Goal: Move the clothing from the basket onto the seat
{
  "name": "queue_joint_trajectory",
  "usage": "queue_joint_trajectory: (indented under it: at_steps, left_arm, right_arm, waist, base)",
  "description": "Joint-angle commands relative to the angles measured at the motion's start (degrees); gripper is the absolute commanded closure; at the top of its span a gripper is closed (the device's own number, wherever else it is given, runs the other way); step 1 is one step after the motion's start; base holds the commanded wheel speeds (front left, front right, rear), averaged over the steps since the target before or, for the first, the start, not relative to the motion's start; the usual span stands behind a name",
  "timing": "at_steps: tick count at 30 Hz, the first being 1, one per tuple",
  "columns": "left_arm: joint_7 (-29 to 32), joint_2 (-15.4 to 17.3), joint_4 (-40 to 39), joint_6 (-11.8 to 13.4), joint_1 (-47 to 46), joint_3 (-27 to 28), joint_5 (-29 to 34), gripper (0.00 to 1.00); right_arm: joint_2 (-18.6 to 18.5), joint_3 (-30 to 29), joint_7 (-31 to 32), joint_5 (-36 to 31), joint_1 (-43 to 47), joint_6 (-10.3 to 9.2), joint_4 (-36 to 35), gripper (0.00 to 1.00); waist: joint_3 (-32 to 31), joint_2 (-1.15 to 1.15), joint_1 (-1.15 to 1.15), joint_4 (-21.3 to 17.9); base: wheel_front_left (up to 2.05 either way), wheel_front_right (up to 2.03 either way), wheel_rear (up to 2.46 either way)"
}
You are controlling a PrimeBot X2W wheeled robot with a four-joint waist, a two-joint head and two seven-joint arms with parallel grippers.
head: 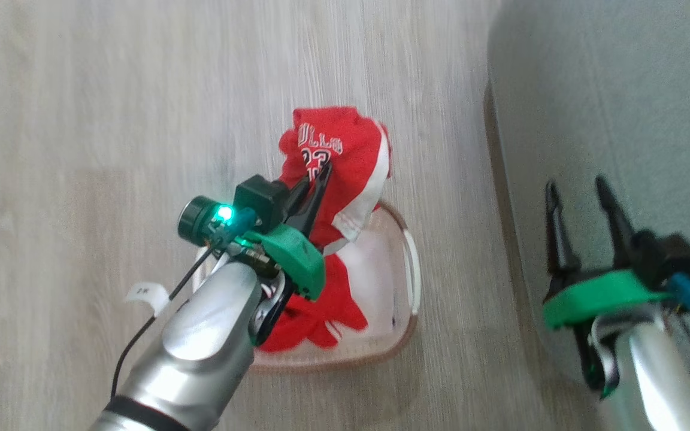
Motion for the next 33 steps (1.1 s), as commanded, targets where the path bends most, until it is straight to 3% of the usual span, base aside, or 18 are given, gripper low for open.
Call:
queue_joint_trajectory:
  at_steps: [1,7,13,22,33]
  left_arm:
    - [-0.7,1.7,-2.0,-0.4,0.1,2.0,0.9,1.0]
    - [-0.7,3.9,-2.3,-1.9,0.7,1.7,1.6,1.0]
    - [0.9,5.3,-4.8,-2.6,-0.1,1.0,1.5,1.0]
    - [3.6,5.3,-8.9,-3.0,-0.5,-0.1,1.0,1.0]
    - [6.0,4.9,-13.3,-3.2,-1.2,-2.0,0.9,1.0]
  right_arm:
    - [-0.1,2.0,-0.3,0.0,1.7,-0.01,-0.7,0.0]
    - [-0.1,4.9,-0.3,0.7,5.7,-0.01,1.5,0.0]
    - [-0.1,9.4,-0.3,1.2,7.1,-0.01,3.0,0.0]
    - [-0.1,19.3,-0.3,3.1,4.8,-0.01,6.0,0.0]
    - [-0.1,28.2,-0.3,3.2,-4.4,-0.01,12.0,0.0]
  waist:
    - [-10.7,-0.01,0.0,1.9]
    - [-19.5,-0.01,0.0,2.6]
    - [-23.4,-0.01,0.0,3.7]
    - [-25.8,-0.01,0.0,4.7]
    - [-26.1,-0.01,0.0,5.5]
  base:
    - [0.0,0.0,0.0]
    - [0.0,0.0,0.0]
    - [0.0,0.0,0.0]
    - [0.0,0.0,0.0]
    - [0.0,0.0,0.0]
